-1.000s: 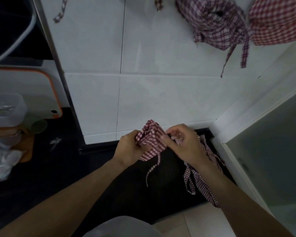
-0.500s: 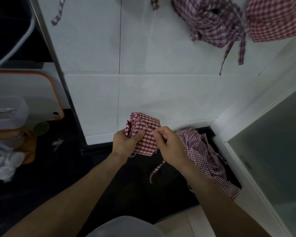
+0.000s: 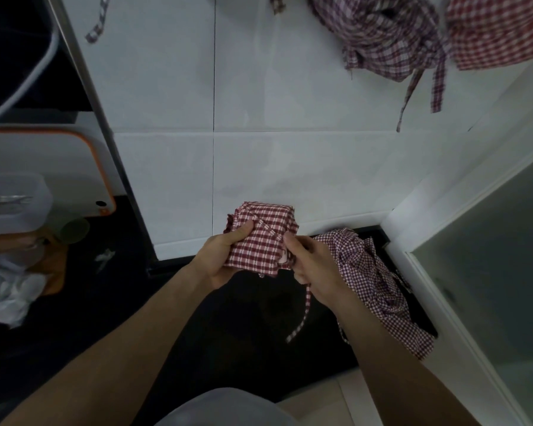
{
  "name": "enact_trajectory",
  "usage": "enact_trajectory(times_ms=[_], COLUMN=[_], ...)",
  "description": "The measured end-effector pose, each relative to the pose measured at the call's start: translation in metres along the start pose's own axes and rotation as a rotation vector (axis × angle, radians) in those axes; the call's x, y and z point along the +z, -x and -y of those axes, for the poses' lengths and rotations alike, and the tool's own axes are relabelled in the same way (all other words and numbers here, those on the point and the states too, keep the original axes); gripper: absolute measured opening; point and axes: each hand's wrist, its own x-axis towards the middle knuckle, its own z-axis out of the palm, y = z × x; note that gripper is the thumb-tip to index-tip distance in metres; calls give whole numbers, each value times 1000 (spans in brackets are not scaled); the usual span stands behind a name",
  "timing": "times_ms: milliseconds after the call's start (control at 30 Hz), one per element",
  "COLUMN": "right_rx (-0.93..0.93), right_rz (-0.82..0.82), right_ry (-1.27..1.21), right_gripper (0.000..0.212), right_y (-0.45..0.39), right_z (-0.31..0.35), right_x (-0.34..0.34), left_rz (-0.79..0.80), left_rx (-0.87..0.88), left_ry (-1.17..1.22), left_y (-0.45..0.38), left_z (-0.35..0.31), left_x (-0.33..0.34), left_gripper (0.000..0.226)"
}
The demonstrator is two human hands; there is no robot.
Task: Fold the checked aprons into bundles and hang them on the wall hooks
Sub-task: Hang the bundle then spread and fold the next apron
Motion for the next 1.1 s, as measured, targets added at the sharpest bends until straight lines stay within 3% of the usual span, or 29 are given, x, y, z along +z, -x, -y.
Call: enact_trajectory(times_ms=[133,200,300,367,467,533,633,767,833,967,1033,1100], right_rx=[47,95,145,165,227,276,310,308,304,294,284,306], right_rz=[39,38,11,-4,-59,-62,-18,-12,-6,5,-12,-39], right_ry=[71,-35,-262,-449,-616,-686,-859,-937,-953,-1032,-991,-909], right_gripper=[52,43,27,30,33,34,37,43,44,36,28,25], right_y=[0,-2,-6,-8,-11,-13,-14,-15,-16,-17,-17,-17], right_z=[-5,-10,-16,-20,-25,-27,-28,-27,-26,-30,-34,-41], right_x=[5,8,10,14,20,22,23,21,22,30,32,32], left_rz=[-90,-111,0,16,-148,-252,-286,-170,-164,-31,55,124], left_rx=[63,81,10,-22,159,332,447,380,384,395,357,212], left_ry=[-195,-271,-87,2,-511,-835,-883,-539,-656,-1147,-1113,-862], left_y=[2,1,0,-2,-6,-12,-15,-10,-11,-17,-13,-7], left_z=[-1,-2,1,8,27,38,45,52,53,60,59,52], left_x=[9,11,4,-2,1,-2,-6,6,9,1,4,10], left_gripper=[49,49,52,55,43,49,58,40,31,16,19,25])
